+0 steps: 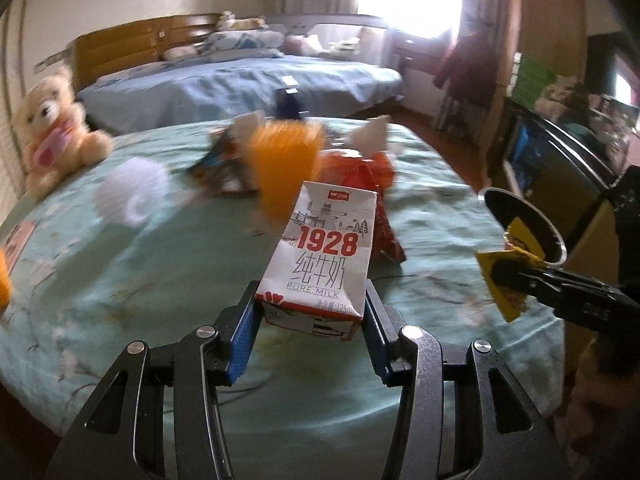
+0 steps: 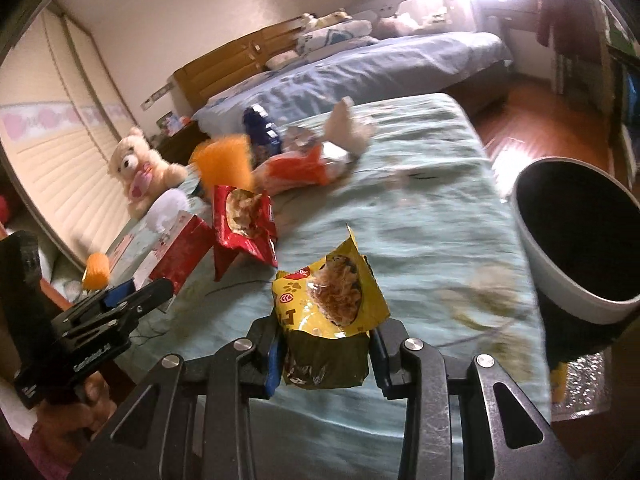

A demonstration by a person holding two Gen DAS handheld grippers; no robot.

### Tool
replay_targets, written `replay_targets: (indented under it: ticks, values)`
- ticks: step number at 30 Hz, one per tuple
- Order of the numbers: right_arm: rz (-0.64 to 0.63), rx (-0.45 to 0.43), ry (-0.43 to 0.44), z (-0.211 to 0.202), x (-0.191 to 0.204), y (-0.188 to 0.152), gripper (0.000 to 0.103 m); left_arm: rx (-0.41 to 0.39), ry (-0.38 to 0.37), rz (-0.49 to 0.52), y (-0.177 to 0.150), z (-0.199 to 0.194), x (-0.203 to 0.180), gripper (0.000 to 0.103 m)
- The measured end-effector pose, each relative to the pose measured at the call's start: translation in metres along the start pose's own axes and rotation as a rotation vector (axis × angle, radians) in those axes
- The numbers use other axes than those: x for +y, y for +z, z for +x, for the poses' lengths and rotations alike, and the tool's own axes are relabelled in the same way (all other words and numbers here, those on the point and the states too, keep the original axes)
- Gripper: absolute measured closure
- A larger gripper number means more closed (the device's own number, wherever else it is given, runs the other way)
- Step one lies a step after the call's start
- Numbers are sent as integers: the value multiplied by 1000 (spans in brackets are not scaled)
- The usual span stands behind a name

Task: Collect trash
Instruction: 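Carry the carton with left tool over the bin while right tool carries the snack bag there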

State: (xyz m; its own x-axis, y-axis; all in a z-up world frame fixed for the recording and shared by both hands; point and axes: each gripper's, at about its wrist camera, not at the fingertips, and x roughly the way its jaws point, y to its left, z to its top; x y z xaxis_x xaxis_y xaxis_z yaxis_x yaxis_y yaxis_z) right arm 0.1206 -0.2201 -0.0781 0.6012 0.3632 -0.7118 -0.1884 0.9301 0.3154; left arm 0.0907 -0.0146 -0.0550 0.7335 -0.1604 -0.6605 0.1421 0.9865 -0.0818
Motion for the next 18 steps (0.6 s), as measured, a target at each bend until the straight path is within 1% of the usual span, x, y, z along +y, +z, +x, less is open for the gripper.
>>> replay_targets:
  ticks: [12, 18]
  values:
    - [93, -60, -96, -37, -62, 3, 67, -26, -125, 115, 23, 5, -72, 56]
    - [132, -80, -146, -48, -92, 7, 67, -12, -171, 174, 27, 18, -104, 56]
